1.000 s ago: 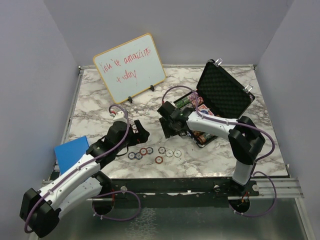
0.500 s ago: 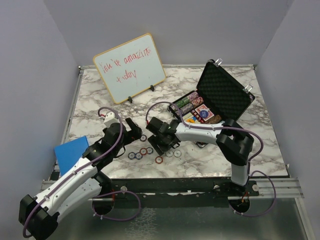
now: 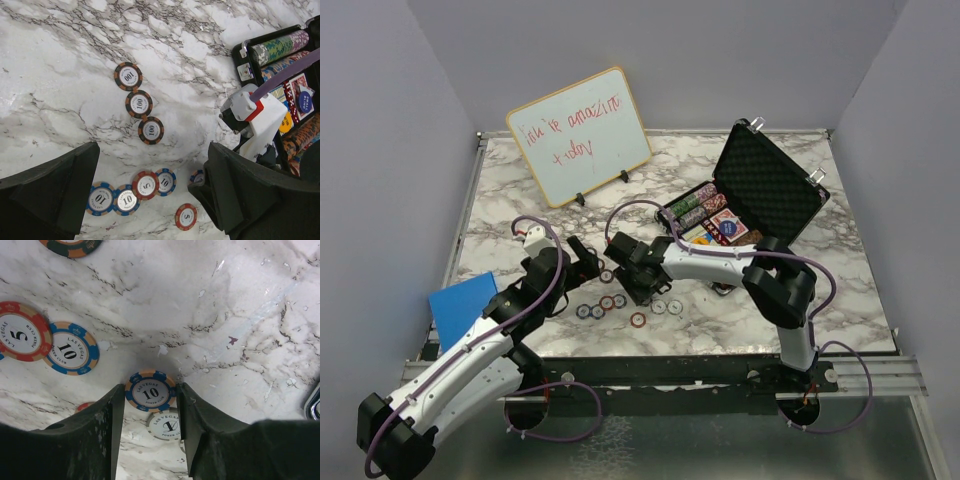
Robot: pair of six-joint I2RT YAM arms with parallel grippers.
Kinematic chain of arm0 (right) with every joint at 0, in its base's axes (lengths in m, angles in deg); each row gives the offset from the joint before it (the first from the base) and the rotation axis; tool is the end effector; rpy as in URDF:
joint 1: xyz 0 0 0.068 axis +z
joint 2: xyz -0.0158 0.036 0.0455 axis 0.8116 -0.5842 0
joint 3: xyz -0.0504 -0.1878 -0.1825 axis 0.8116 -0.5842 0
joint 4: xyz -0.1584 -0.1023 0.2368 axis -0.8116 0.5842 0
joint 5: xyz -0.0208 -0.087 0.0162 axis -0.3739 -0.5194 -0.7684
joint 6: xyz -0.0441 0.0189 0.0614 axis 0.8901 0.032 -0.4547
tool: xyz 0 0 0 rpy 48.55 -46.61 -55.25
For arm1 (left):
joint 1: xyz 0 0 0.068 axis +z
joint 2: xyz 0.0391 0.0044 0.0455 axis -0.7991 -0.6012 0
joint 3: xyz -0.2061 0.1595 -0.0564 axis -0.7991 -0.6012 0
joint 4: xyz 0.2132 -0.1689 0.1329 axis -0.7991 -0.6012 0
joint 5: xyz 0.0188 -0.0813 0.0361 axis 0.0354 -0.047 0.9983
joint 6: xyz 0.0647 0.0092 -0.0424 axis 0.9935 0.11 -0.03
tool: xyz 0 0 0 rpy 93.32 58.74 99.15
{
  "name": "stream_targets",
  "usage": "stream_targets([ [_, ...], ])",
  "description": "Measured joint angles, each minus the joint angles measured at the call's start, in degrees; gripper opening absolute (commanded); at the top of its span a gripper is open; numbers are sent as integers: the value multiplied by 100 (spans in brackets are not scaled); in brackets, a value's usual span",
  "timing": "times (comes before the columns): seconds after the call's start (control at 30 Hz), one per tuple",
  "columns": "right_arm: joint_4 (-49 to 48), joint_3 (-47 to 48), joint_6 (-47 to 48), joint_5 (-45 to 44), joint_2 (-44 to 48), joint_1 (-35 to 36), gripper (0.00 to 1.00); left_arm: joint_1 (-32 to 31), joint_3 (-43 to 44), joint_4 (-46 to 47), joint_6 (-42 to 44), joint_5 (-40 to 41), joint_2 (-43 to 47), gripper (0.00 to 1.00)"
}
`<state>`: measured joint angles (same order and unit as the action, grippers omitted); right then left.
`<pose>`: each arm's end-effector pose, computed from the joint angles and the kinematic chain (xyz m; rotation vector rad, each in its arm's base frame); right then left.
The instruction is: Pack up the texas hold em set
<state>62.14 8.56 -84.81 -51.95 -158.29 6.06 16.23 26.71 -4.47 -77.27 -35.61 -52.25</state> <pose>0.2236 0.3750 0.1014 -0.9624 2.6420 0.1535 0.1994 -0.1157 0.2100 -0.4620 2.0806 -0.4507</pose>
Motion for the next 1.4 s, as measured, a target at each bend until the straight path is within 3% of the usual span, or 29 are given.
stream_targets([
  [0.27, 17, 33, -149, -4, -26, -2, 34, 0, 0, -2, 15, -4, 37, 99],
  [0.57, 20, -79, -511, -358, 160, -7, 33, 0, -4, 42, 133, -186, 79, 99],
  [0.83, -210, -249, -1191, -577, 1038, -267, 33, 0, -223, 452, 481, -730, 81, 97],
  [1.03, -717, -590, -2015, -660, 1663, -603, 34, 0, -551, 1296, 802, -1405, -26, 92],
  [1.23, -1274, -986, -3053, -629, 2205, -820, 34, 0, -890, 2723, 968, -2164, -319, 89],
  [1.4, -1770, -1220, -3790, -411, 2461, -820, 34, 0, -1071, 3862, 1043, -2586, -568, 79],
])
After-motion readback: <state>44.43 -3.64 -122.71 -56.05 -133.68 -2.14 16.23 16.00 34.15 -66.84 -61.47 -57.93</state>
